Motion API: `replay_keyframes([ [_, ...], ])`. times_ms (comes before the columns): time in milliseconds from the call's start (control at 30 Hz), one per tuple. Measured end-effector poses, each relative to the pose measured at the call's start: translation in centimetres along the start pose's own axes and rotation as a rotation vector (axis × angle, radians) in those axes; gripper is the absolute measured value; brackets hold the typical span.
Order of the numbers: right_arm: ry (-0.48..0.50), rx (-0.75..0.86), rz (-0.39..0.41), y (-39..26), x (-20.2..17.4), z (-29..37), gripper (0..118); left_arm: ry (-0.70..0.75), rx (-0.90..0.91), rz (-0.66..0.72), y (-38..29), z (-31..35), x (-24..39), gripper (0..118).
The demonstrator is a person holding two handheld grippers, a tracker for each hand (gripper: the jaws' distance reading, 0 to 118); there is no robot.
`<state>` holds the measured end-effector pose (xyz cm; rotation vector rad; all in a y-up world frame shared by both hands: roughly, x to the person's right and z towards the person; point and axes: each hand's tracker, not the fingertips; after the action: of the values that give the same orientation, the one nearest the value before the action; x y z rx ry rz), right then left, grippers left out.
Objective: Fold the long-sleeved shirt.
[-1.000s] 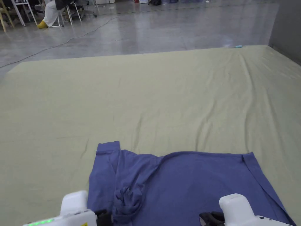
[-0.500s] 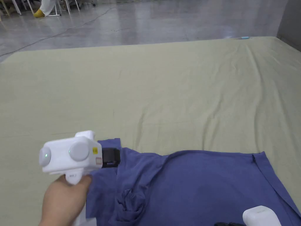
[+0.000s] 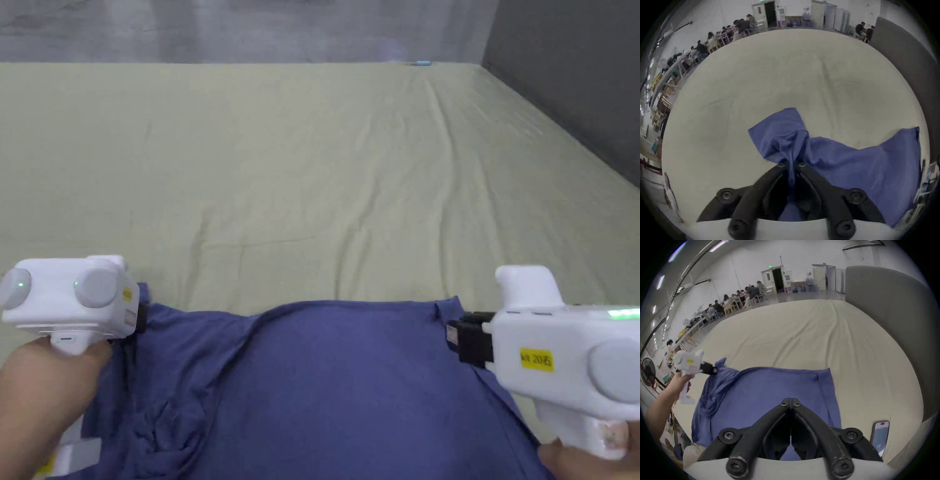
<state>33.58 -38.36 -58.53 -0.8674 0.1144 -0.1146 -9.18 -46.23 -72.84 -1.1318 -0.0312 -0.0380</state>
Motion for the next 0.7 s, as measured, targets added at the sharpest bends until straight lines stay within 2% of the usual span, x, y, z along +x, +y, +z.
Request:
replay_keyframes([
  [33,-0.005,-0.021,-0.018,1.3,0.7,-1.2,0,-0.016,-0.02,0.015,0.2,0.1,-0.3,0],
  [67,-0.018,-0.036,-0.03,2.6,1.4,-2.6,8,-0.034,-0.006,0.04,0.1,0.4,-0.4,0],
  [133,-0.022,-0.125,-0.039,5.1,2.9,-6.0,29,-0.071,0.004,0.09,0.2,1.0,-1.3,0],
  [167,-0.057,-0.19,-0.079,6.5,3.8,-8.4,42,-0.08,0.004,0.099,0.2,1.2,-1.8,0],
  [200,-0.076,-0.24,-0.102,7.1,4.3,-10.0,83,-0.085,0.006,0.104,0.1,1.3,-1.9,0],
  [233,-0.067,-0.292,-0.135,7.9,5.2,-12.0,115,-0.092,0.004,0.105,0.1,1.4,-2.2,0],
  [300,-0.05,-0.37,-0.219,9.1,6.5,-15.1,116,-0.107,0.006,0.099,0.1,1.6,-2.5,0],
  [400,-0.1,-0.474,-0.306,9.1,7.1,-18.2,114,-0.106,0.002,0.082,0.2,1.6,-2.5,0],
  [433,-0.109,-0.447,-0.3,9.1,7.0,-18.6,105,-0.105,0.003,0.078,0.3,1.6,-2.4,0],
  [467,-0.122,-0.447,-0.285,9.1,6.7,-19.1,91,-0.106,0.002,0.071,0.3,1.6,-2.3,0],
  [500,-0.144,-0.456,-0.274,9.0,6.5,-19.5,72,-0.106,-0.001,0.066,0.3,1.6,-2.3,0],
  [533,-0.203,-0.483,-0.255,8.7,6.1,-19.7,61,-0.103,-0.003,0.059,0.4,1.6,-2.2,0],
  [567,-0.187,-0.462,-0.235,8.7,5.8,-19.4,60,-0.099,-0.004,0.049,0.4,1.7,-2.0,0],
  [600,-0.199,-0.452,-0.211,8.8,5.5,-19.0,53,-0.098,-0.003,0.044,0.3,1.7,-2.1,0],
  [633,-0.192,-0.44,-0.198,8.8,5.2,-18.5,18,-0.096,-0.003,0.039,0.2,2.0,-2.1,0],
  [667,-0.171,-0.427,-0.183,8.8,4.8,-17.6,1,-0.094,-0.002,0.035,0.1,2.3,-2.2,0],
  [700,-0.141,-0.417,-0.168,8.7,4.5,-17.0,1,-0.093,0.0,0.034,0.0,2.7,-2.2,0],
])
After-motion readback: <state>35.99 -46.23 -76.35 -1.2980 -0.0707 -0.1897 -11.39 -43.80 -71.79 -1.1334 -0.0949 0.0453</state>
